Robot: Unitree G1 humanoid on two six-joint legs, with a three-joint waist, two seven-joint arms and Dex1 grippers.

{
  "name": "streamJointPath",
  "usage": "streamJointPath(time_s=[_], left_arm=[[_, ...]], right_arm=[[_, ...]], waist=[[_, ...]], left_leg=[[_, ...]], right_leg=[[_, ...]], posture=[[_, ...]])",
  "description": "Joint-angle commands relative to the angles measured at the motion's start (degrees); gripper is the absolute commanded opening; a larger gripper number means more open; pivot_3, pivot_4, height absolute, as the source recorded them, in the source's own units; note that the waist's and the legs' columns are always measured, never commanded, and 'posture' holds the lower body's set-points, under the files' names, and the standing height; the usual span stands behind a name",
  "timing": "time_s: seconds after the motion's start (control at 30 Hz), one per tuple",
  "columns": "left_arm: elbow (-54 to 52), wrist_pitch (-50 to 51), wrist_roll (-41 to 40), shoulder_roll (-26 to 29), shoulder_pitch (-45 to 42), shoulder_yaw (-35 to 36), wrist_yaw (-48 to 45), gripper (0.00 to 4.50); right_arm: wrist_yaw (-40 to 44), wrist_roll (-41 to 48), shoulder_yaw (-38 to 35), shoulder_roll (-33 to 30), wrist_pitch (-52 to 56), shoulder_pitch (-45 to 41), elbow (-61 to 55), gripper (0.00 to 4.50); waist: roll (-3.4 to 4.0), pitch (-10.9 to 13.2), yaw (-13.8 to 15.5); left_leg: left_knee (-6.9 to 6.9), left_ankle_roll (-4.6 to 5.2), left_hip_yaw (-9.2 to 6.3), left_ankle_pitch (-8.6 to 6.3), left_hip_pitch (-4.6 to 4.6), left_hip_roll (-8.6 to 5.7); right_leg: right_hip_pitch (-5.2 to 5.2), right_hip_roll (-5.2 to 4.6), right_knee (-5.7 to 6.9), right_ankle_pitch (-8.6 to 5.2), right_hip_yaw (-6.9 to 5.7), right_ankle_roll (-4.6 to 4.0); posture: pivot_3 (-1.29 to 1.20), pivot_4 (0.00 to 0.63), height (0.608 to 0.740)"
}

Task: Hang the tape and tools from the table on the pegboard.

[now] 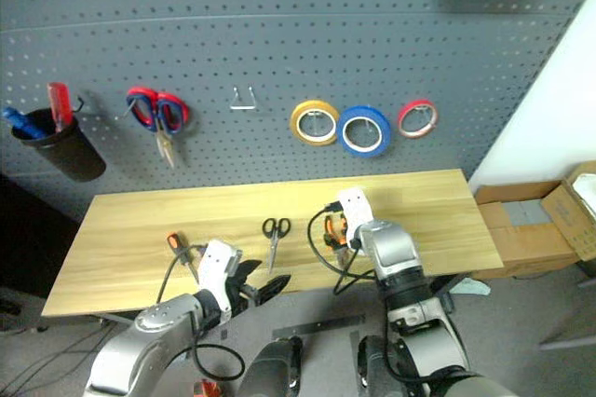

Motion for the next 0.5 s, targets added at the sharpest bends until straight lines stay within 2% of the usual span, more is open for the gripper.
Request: streamJointPath(time_s=[0.03,0.2,0.33,0.5], left_arm=[[-4.40,-0.31,-0.26,0.89,2.59,1.85,0.54,4.50],[-5.48,-0.32,-0.65,1.83,4.74,3.75,0.57,4.50],[-7.05,0.47,-1.07,1.89,5.55,4.60,1.19,4.50],[-9.31,1.76,-1.63,1.62,7.08,5.39,1.66,4.50]], right_arm=[[-5.39,2.20,-4.31,2.77,3.36,-2.95,1.82,4.47],[-10.62,2.76,-4.50,3.58,0.37,-6.18,8.59,4.47],[-14.78,2.30,-4.32,2.89,-5.90,-8.69,16.13,4.47],[-16.49,3.56,-3.88,4.36,-11.50,-11.56,23.62,4.47]], waist=[[-0.08,0.20,0.27],[-0.16,0.80,0.42],[-0.18,1.07,0.41],[-0.20,1.25,0.26]], left_leg=[[-0.01,0.00,0.12,-0.06,-0.21,-0.10],[-0.10,0.32,0.29,-0.56,-0.32,-0.05],[-0.16,0.32,0.24,-0.60,-0.31,0.03],[-0.15,0.31,0.16,-0.60,-0.26,0.07]], right_leg=[[-0.11,0.02,-0.07,0.03,-0.05,0.05],[-0.12,0.11,-0.40,-0.05,-0.04,0.20],[-0.11,0.11,-0.44,-0.17,-0.08,0.07],[-0.09,0.09,-0.48,-0.20,-0.12,0.03]], posture=[[0.10,0.318,0.740],[0.12,0.324,0.740],[0.13,0.331,0.740],[0.14,0.332,0.740]])
